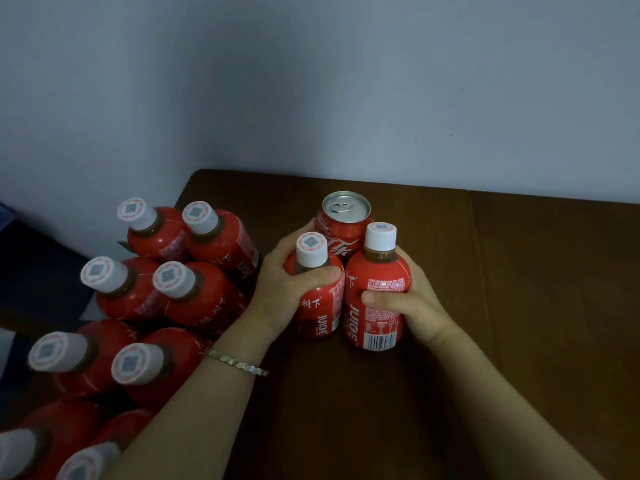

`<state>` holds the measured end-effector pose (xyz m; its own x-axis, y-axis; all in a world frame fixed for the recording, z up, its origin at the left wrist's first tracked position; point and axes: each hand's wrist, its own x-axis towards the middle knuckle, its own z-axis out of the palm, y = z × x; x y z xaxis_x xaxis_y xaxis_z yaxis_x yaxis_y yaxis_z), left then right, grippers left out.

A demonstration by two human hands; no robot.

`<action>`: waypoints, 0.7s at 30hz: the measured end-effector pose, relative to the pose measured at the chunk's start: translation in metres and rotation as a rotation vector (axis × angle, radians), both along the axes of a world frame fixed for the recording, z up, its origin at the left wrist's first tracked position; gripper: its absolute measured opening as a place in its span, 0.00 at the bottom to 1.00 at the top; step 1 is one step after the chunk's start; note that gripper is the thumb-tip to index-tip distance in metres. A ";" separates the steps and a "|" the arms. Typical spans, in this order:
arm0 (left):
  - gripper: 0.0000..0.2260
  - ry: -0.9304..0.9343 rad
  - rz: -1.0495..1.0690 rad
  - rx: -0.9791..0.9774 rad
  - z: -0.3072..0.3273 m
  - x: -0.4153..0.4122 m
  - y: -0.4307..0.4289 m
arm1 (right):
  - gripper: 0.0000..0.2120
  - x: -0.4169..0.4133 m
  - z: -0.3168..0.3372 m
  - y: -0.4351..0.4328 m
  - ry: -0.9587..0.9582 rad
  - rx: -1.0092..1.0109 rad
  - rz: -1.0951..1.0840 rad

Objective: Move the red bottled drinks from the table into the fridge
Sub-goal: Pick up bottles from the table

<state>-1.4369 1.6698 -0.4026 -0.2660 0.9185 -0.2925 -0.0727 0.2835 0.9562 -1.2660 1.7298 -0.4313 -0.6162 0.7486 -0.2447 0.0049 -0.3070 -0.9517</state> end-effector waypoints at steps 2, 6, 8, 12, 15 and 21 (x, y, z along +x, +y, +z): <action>0.35 -0.015 -0.005 -0.006 -0.002 -0.001 0.002 | 0.38 -0.002 -0.003 -0.002 0.016 -0.010 -0.044; 0.27 -0.061 0.008 -0.037 0.000 0.000 0.003 | 0.35 -0.002 -0.001 -0.002 0.033 -0.024 -0.053; 0.26 -0.095 0.022 -0.079 0.003 0.004 0.000 | 0.33 0.003 0.004 -0.005 0.019 -0.030 -0.052; 0.19 -0.144 0.046 -0.198 0.014 0.019 -0.011 | 0.32 0.020 0.018 -0.016 -0.018 -0.091 -0.030; 0.13 -0.167 0.036 -0.265 0.028 0.037 -0.028 | 0.32 0.037 0.039 -0.034 -0.067 -0.133 -0.022; 0.25 -0.189 -0.052 -0.303 0.075 0.072 -0.078 | 0.35 0.073 0.093 -0.087 -0.137 -0.092 -0.061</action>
